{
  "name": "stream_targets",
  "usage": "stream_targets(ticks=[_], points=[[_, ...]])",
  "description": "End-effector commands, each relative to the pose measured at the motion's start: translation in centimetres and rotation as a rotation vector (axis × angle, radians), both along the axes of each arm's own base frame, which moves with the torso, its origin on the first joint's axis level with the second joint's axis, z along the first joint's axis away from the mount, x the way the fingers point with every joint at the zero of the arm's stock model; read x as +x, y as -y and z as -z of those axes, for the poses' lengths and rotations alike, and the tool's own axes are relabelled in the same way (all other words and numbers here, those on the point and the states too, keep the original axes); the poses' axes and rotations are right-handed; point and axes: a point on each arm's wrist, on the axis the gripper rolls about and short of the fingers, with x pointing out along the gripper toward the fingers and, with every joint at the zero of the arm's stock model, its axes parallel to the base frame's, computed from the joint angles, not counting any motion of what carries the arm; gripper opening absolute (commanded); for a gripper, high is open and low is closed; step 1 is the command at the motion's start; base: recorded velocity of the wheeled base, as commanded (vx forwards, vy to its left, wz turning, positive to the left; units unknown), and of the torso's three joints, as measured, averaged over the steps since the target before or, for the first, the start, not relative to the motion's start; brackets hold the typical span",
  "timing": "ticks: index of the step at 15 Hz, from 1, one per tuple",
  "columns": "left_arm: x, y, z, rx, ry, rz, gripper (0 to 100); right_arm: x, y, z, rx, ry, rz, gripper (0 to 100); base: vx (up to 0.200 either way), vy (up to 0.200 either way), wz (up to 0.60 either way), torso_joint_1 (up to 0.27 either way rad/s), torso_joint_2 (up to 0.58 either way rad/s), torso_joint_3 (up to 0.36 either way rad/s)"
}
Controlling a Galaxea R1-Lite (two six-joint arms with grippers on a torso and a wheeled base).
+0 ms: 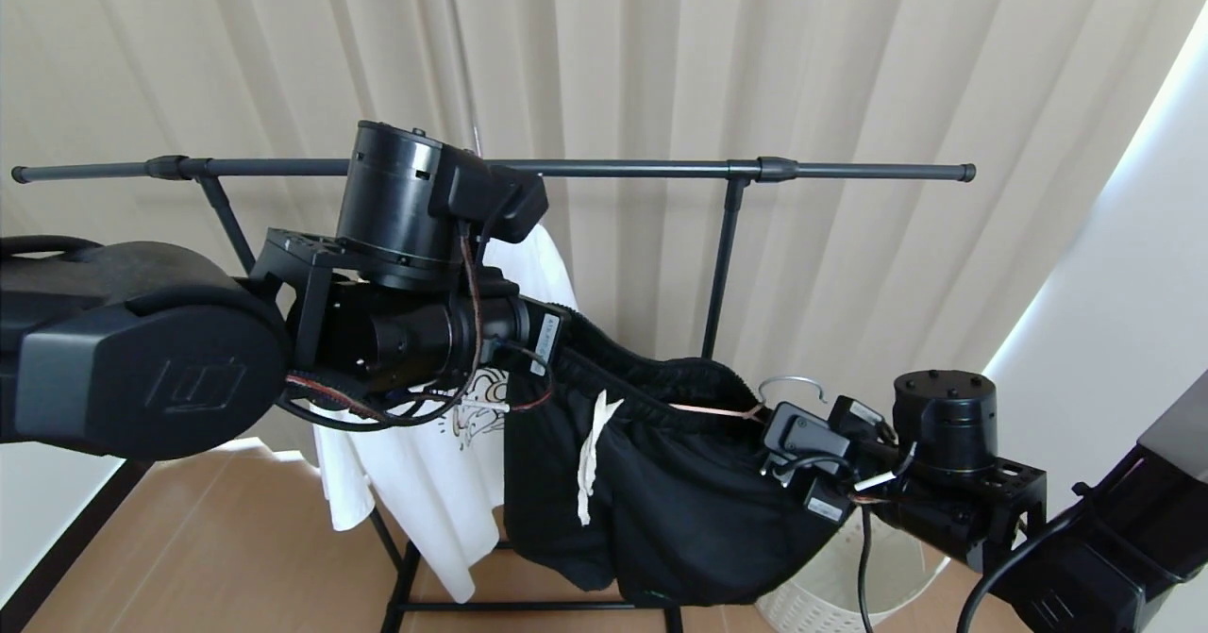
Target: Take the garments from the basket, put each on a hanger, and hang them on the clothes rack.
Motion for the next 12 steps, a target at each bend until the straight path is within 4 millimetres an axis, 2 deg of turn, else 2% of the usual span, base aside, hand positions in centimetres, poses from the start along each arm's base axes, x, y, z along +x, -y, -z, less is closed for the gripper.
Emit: stream_targets(ticks=[1, 6, 9, 12], points=[[-0.8, 1.0, -0.2, -0.003, 0.003, 0.039, 0, 0.4, -0.3, 0.7, -0.01, -0.012, 0.009, 0, 0.0, 0.0, 0.0, 0.0, 0.0, 0.0], [-1.3, 2.0, 0.7, 0.013, -0.024, 0.07, 0, 0.6, -1.7, -0.2, 0.128, -0.016, 0.031, 0, 0.0, 0.0, 0.0, 0.0, 0.0, 0.0], [-1.7, 2.4, 1.8, 0.014, -0.068, 0.069, 0, 0.1, -1.5, -2.3, 0.2, 0.021, -0.01, 0, 0.0, 0.0, 0.0, 0.0, 0.0, 0.0], [-2.6, 2.8, 2.7, 0.017, -0.099, 0.084, 0, 0.1, -1.3, -3.6, 0.252, 0.048, 0.0, 0, 0.0, 0.0, 0.0, 0.0, 0.0, 0.0]])
